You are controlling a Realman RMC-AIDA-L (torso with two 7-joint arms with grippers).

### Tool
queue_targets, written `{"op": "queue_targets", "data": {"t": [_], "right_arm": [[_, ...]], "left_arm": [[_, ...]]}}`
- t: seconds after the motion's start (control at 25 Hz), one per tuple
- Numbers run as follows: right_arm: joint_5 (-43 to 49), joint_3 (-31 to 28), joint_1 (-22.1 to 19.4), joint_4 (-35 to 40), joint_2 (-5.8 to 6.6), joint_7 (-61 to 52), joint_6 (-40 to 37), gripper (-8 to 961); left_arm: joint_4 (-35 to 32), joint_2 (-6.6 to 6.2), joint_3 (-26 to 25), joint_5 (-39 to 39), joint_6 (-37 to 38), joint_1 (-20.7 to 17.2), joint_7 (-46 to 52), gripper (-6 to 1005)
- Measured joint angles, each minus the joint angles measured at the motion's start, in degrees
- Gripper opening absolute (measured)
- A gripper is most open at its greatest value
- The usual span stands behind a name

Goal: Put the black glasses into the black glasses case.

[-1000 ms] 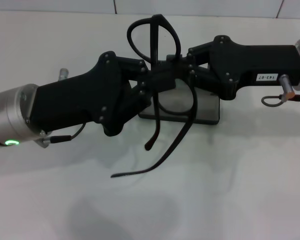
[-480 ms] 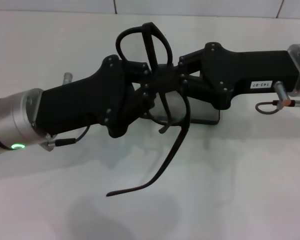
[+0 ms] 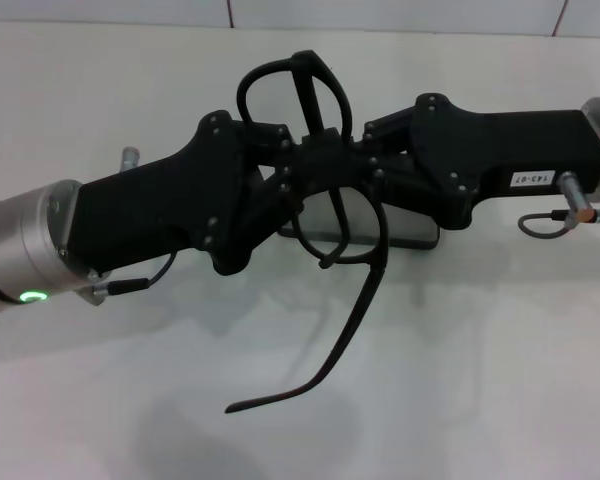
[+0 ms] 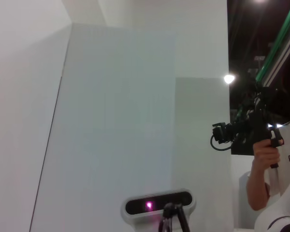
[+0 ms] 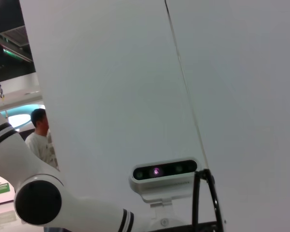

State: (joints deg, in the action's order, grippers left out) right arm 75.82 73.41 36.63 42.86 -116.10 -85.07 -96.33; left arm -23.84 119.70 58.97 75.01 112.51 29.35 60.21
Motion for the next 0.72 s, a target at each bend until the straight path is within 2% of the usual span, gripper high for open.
{"op": "queue_targets", "data": {"t": [0.52, 0.72], "right_arm": [[-1.38, -0.75, -1.6, -2.01, 0.18, 1.61, 1.12, 69], [-1.81, -4.99, -3.55, -2.34, 0.34, 2.37, -0.92, 69]], "left_arm": [[0.39, -0.01, 0.17, -0.16, 3.1, -0.29, -0.44, 50], [-0.09, -0.21, -0.22, -1.06, 3.63, -1.78, -0.23, 50]]}}
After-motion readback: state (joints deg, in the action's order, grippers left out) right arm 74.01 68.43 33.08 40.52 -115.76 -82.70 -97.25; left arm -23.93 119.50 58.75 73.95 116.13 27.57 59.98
